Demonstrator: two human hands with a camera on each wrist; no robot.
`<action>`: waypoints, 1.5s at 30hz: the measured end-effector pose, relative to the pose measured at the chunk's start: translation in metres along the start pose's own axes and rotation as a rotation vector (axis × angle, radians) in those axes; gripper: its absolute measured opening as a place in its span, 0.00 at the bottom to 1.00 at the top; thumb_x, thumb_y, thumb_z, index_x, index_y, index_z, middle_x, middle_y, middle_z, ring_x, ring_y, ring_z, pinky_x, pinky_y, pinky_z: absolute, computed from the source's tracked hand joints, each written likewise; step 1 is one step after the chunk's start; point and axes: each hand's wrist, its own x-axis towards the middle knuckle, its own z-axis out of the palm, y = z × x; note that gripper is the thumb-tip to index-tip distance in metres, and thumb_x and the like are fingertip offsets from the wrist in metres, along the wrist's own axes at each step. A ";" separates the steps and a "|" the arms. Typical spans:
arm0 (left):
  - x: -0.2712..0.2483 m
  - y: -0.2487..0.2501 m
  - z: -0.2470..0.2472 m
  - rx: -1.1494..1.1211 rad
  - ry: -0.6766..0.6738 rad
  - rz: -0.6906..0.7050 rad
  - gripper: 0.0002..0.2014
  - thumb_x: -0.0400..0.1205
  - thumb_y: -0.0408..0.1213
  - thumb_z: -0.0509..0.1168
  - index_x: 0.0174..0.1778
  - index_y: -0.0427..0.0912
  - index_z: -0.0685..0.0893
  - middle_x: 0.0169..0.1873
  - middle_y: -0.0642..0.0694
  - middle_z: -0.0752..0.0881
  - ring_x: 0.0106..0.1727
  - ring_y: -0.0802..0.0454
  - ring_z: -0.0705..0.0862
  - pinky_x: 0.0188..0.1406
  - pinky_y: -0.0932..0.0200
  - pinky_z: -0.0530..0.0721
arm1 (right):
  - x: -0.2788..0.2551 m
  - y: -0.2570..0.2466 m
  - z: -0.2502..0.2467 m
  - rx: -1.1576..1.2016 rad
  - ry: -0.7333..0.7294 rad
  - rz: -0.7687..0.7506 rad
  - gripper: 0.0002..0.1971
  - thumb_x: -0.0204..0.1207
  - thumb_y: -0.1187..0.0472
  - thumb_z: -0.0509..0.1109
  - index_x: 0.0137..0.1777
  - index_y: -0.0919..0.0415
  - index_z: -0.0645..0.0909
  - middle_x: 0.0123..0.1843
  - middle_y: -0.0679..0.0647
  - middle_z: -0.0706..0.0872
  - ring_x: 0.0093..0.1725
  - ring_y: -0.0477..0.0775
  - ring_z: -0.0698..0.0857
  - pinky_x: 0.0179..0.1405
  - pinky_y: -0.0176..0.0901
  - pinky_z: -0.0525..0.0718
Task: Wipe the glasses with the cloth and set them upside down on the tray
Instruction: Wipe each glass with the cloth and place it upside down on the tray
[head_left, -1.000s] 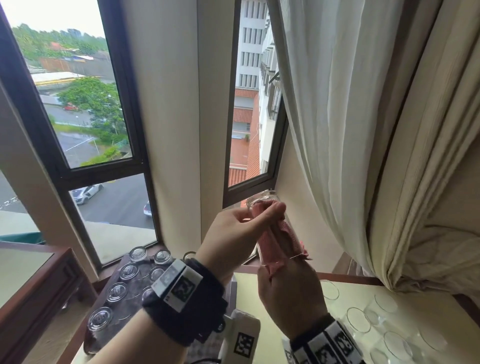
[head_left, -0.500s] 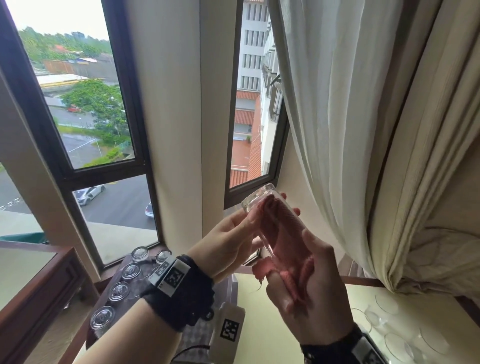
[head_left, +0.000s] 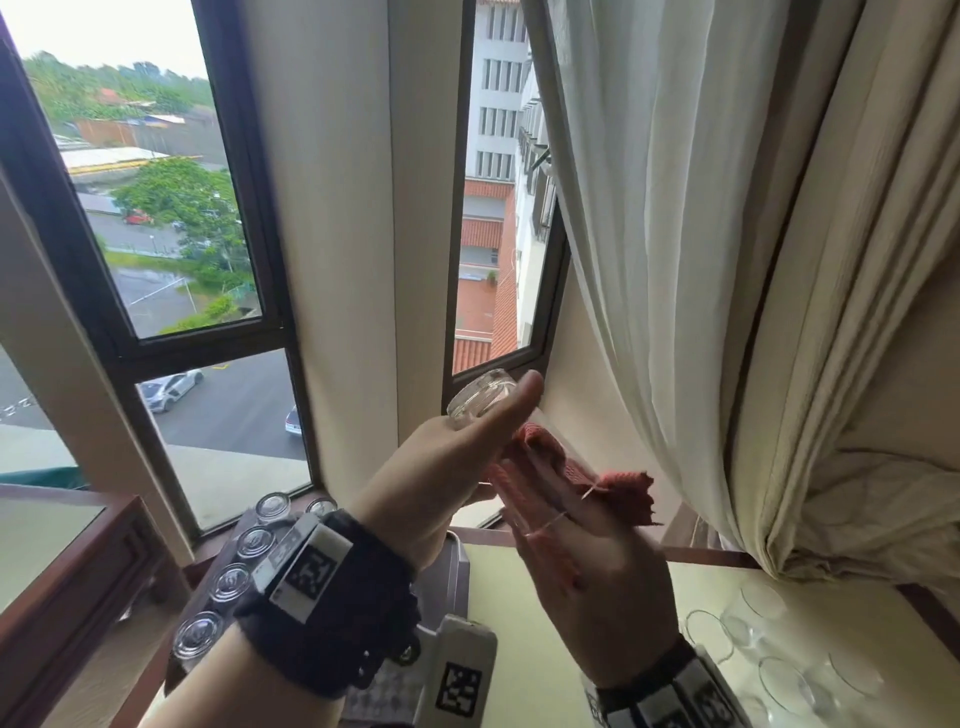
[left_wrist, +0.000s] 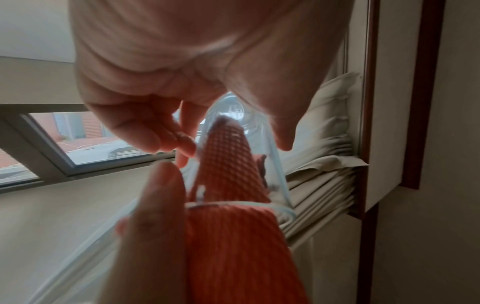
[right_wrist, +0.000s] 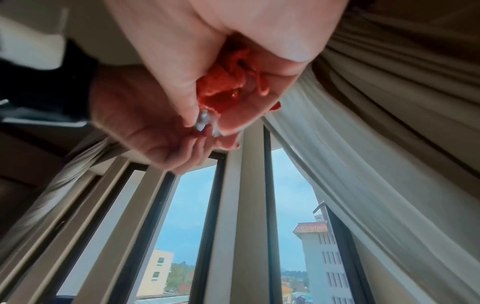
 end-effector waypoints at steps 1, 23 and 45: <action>0.000 0.001 0.001 -0.014 0.018 0.023 0.40 0.71 0.71 0.78 0.58 0.34 0.92 0.53 0.31 0.92 0.58 0.40 0.94 0.63 0.52 0.92 | 0.000 -0.002 0.001 -0.037 -0.024 -0.006 0.26 0.71 0.60 0.85 0.69 0.55 0.86 0.67 0.51 0.89 0.52 0.55 0.93 0.47 0.43 0.92; 0.022 -0.021 0.010 0.248 0.166 0.124 0.27 0.67 0.67 0.78 0.37 0.44 0.96 0.34 0.49 0.94 0.35 0.62 0.89 0.37 0.70 0.87 | -0.006 0.006 0.019 0.099 -0.283 0.295 0.21 0.79 0.47 0.68 0.70 0.52 0.80 0.54 0.48 0.91 0.41 0.42 0.85 0.50 0.22 0.80; 0.025 -0.036 -0.004 0.324 0.091 0.036 0.29 0.70 0.67 0.74 0.42 0.41 0.95 0.37 0.46 0.94 0.39 0.55 0.88 0.41 0.66 0.86 | -0.003 0.010 0.020 0.444 -0.616 0.576 0.17 0.75 0.39 0.74 0.57 0.47 0.80 0.40 0.54 0.89 0.39 0.51 0.87 0.45 0.50 0.90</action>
